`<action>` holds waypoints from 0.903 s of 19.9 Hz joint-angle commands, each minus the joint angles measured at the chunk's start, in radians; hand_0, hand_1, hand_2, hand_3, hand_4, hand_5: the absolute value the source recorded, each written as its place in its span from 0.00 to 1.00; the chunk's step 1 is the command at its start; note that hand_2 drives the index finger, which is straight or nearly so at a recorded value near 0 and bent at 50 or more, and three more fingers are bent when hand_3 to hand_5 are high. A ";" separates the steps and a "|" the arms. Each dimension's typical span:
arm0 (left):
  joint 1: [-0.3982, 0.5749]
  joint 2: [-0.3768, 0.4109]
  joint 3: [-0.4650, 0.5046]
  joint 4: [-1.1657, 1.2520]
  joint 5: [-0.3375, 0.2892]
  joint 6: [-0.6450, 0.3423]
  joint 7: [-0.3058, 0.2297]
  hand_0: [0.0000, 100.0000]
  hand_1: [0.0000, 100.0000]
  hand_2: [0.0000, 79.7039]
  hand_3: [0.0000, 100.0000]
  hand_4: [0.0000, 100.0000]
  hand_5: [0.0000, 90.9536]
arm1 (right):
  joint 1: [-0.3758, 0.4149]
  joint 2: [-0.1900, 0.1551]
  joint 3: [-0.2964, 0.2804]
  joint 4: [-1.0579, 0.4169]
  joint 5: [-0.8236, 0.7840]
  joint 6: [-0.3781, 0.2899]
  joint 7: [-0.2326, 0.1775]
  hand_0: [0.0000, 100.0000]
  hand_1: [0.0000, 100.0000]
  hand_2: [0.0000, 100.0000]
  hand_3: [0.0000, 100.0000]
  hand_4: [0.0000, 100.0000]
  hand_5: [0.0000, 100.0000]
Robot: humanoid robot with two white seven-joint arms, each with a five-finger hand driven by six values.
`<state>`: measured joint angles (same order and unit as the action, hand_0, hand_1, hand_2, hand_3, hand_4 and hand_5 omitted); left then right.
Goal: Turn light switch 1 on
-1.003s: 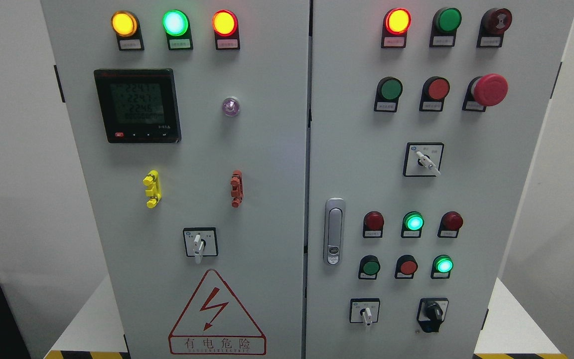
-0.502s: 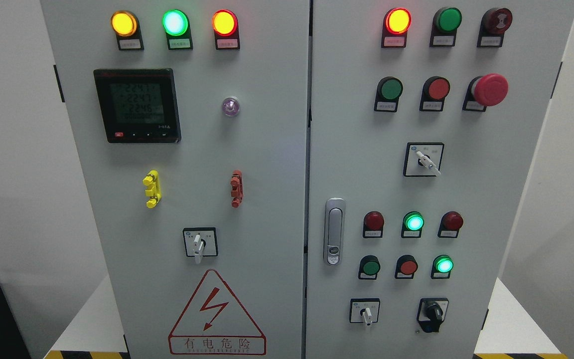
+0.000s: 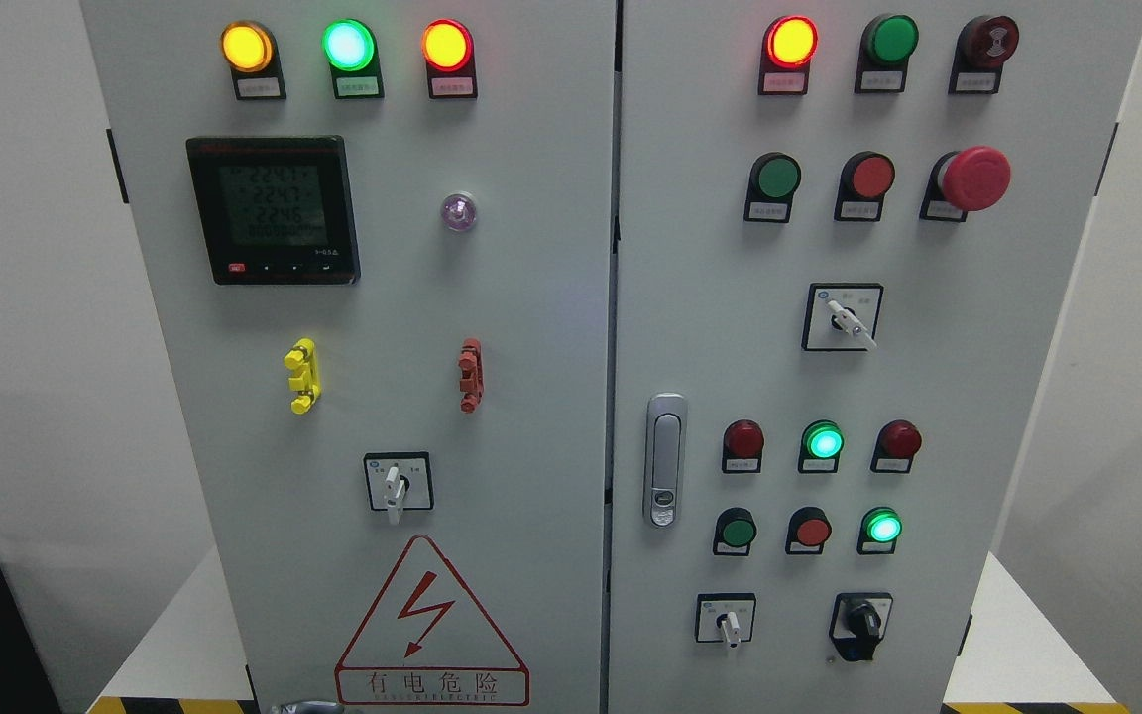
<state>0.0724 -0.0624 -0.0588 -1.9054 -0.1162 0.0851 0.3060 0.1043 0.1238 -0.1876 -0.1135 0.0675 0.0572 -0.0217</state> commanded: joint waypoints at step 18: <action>-0.206 -0.054 -0.136 -0.058 -0.059 0.200 0.145 0.13 0.66 0.70 0.94 0.95 0.95 | 0.000 0.000 -0.001 0.000 0.000 0.000 0.000 0.00 0.00 0.00 0.00 0.00 0.00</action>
<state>-0.0878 -0.1004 -0.1683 -1.9541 -0.1724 0.2782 0.4467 0.1043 0.1240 -0.1875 -0.1135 0.0675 0.0572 -0.0219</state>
